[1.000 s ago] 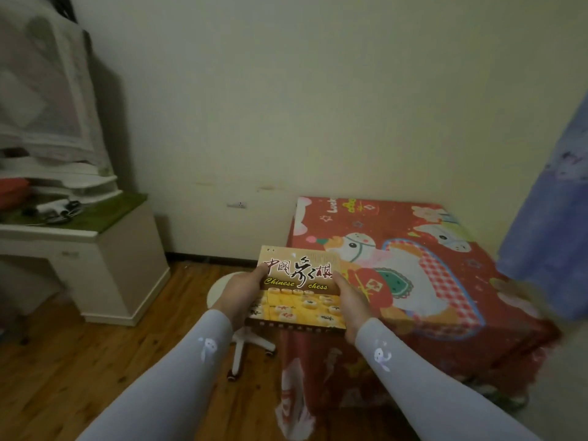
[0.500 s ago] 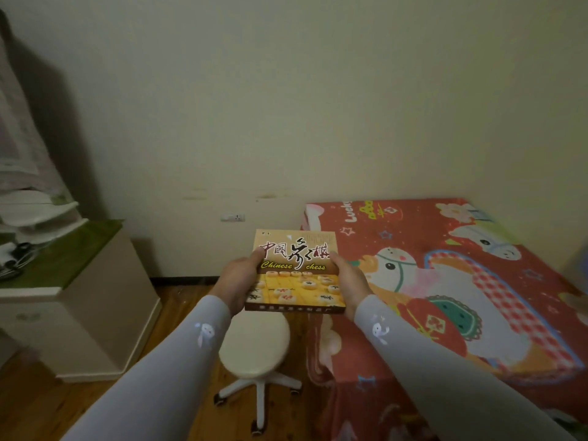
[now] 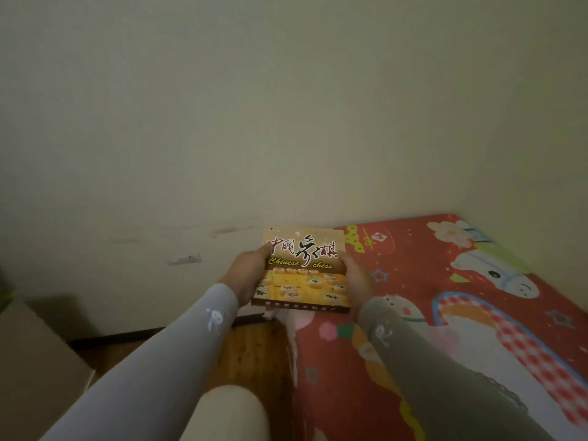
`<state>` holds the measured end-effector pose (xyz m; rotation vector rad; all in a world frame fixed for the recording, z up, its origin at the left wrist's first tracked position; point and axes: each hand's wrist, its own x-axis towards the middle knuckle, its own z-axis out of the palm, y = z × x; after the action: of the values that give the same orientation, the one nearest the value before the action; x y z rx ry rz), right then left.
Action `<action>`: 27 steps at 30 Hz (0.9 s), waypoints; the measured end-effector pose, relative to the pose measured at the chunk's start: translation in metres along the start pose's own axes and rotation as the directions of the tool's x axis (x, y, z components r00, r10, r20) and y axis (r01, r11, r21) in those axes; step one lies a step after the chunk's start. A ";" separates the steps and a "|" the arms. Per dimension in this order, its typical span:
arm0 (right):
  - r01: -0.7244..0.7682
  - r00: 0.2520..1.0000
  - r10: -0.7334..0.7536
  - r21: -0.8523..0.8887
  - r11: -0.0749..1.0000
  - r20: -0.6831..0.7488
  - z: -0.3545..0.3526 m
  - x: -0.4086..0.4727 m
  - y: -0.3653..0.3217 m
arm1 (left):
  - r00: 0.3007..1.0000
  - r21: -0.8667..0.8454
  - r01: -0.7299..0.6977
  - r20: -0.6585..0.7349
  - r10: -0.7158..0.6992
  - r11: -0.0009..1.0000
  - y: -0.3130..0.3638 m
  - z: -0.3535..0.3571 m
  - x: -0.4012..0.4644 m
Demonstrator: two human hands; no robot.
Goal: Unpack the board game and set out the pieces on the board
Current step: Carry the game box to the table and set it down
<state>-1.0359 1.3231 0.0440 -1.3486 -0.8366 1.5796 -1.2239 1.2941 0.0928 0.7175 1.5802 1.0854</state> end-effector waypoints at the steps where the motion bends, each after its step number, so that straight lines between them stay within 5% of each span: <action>1: 0.002 0.999 -0.002 0.013 1.000 -0.039 -0.005 0.011 -0.007 | 1.000 -0.003 -0.007 0.024 0.008 1.000 0.007 0.009 0.011; 12: 0.078 0.931 0.005 0.212 0.974 -0.364 -0.095 0.074 -0.038 | 0.926 0.114 0.026 0.370 -0.067 0.993 0.044 0.142 0.113; 16: 0.161 0.846 -0.002 0.251 0.955 -0.533 -0.126 0.078 -0.042 | 0.872 0.190 -0.031 0.486 -0.066 0.981 0.050 0.191 0.133; 20: 0.239 0.737 0.038 0.313 0.919 -0.675 -0.145 0.081 -0.043 | 0.768 0.254 -0.085 0.633 -0.099 0.964 0.057 0.246 0.158; 27: 0.393 0.452 0.140 0.338 0.855 -0.881 -0.145 0.102 -0.029 | 0.477 0.360 -0.198 0.848 -0.231 0.912 0.057 0.312 0.209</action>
<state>-0.8911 1.4215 0.0026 -1.3950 0.1634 0.6373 -0.9878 1.5872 0.0430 1.2934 0.8449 0.1790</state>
